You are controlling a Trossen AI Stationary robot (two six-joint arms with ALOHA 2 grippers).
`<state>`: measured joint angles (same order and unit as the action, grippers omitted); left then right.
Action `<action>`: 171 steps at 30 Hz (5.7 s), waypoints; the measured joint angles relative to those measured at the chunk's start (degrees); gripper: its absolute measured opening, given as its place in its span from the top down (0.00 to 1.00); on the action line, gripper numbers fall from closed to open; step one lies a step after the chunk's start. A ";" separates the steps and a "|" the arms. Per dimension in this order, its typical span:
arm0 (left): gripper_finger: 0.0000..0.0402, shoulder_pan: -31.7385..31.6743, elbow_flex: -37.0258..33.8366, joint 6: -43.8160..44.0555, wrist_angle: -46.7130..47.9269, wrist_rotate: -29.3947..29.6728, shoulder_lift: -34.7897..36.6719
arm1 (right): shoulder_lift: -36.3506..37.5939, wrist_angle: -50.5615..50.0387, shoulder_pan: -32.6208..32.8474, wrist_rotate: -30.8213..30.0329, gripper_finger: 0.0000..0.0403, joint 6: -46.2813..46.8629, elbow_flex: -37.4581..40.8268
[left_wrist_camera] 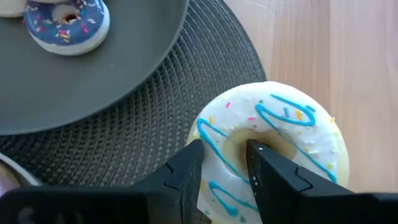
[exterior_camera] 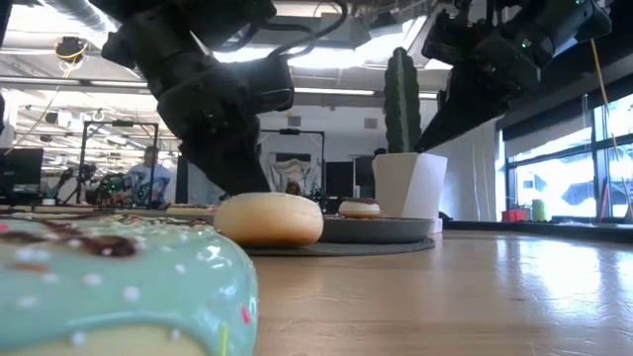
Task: Pick & Place donuts
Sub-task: Put the large white donut on the light gray plate, then put the large green donut on the light gray plate
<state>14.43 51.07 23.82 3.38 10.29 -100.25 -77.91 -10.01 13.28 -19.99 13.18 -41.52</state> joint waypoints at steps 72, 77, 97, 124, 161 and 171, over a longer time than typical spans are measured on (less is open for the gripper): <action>0.46 1.17 3.19 -1.60 4.18 3.23 0.22 | -0.04 -0.04 0.01 0.05 0.67 -0.04 -0.02; 0.48 1.24 3.21 -2.02 4.15 0.34 -0.81 | -0.04 -0.04 0.00 0.05 0.67 -0.17 -0.02; 0.80 1.21 3.15 -0.62 4.52 0.24 0.68 | -0.04 -0.08 0.00 0.04 0.67 -0.36 -0.02; 0.91 -7.60 -12.68 16.45 31.33 9.45 25.42 | -0.04 0.79 -0.15 -1.40 0.67 -0.32 -0.04; 0.57 -6.40 -4.78 12.18 28.40 6.80 26.51 | -0.04 0.81 -0.15 -1.40 0.67 -0.01 -0.04; 0.57 10.85 -0.44 2.80 4.79 -3.79 13.30 | -0.04 0.85 -0.15 -1.41 0.67 -0.28 -0.04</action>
<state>25.28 50.63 26.63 8.17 6.49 -86.95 -77.95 -9.15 13.13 -21.39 12.90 -41.56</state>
